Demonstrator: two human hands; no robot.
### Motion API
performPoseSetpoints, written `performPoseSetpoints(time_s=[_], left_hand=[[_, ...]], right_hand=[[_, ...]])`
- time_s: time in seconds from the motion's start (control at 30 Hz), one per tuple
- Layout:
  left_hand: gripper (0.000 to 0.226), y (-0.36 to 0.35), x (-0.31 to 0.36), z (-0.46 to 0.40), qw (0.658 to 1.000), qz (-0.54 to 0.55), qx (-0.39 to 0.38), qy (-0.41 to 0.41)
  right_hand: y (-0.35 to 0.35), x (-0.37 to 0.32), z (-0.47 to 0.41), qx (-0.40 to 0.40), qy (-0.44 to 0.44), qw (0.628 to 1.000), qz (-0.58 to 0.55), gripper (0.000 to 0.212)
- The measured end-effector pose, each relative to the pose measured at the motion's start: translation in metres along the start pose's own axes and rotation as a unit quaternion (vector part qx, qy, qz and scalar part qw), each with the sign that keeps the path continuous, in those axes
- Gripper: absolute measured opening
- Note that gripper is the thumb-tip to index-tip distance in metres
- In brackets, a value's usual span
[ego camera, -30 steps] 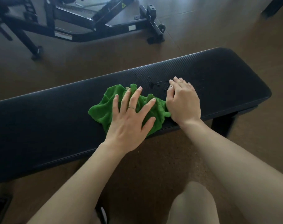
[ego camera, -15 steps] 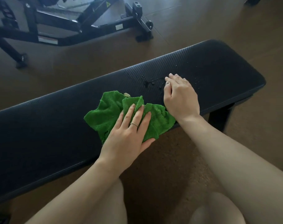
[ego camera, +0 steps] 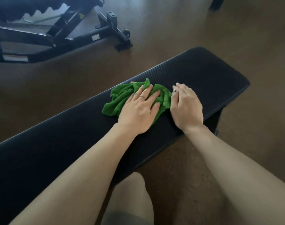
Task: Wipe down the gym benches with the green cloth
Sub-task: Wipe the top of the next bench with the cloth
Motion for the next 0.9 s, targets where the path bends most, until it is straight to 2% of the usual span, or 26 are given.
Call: performPoseSetpoints(time_s=[0.43,0.53,0.63,0.73,0.83,0.9], left_hand=[[0.055,0.01,-0.01,-0.096,1.0,-0.016,0.002,0.016],[0.057,0.007,-0.002,-0.078,1.0,-0.008,-0.007,0.026],[0.058,-0.002,0.013,-0.021,0.999,-0.012,-0.029,-0.009],[0.058,-0.009,0.025,0.042,0.997,-0.038,-0.054,-0.048],[0.059,-0.009,0.024,0.036,0.996,-0.035,-0.068,-0.044],[0.056,-0.006,0.024,0.002,0.997,-0.035,-0.055,-0.044]], right_hand=[[0.001,-0.001,-0.003,0.032,-0.029,0.999,0.009,0.048],[0.002,0.001,-0.005,0.007,-0.034,0.999,-0.01,0.049],[0.003,0.005,-0.009,-0.031,-0.048,0.998,-0.037,0.05],[0.004,0.024,-0.03,-0.083,-0.038,0.995,0.043,0.055],[0.002,0.058,-0.048,-0.122,-0.037,0.986,0.104,0.057],[-0.002,0.066,-0.049,-0.112,-0.03,0.986,0.12,0.058]])
Point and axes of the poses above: each hand's wrist, its own z-axis away from the middle knuckle, its own y-axis out of the back of the hand, x = y × z, the point moved 6 cm from there along -z, towards the middle knuckle, and after that the axes turned 15 degrees about z, right-handed, at the moved point
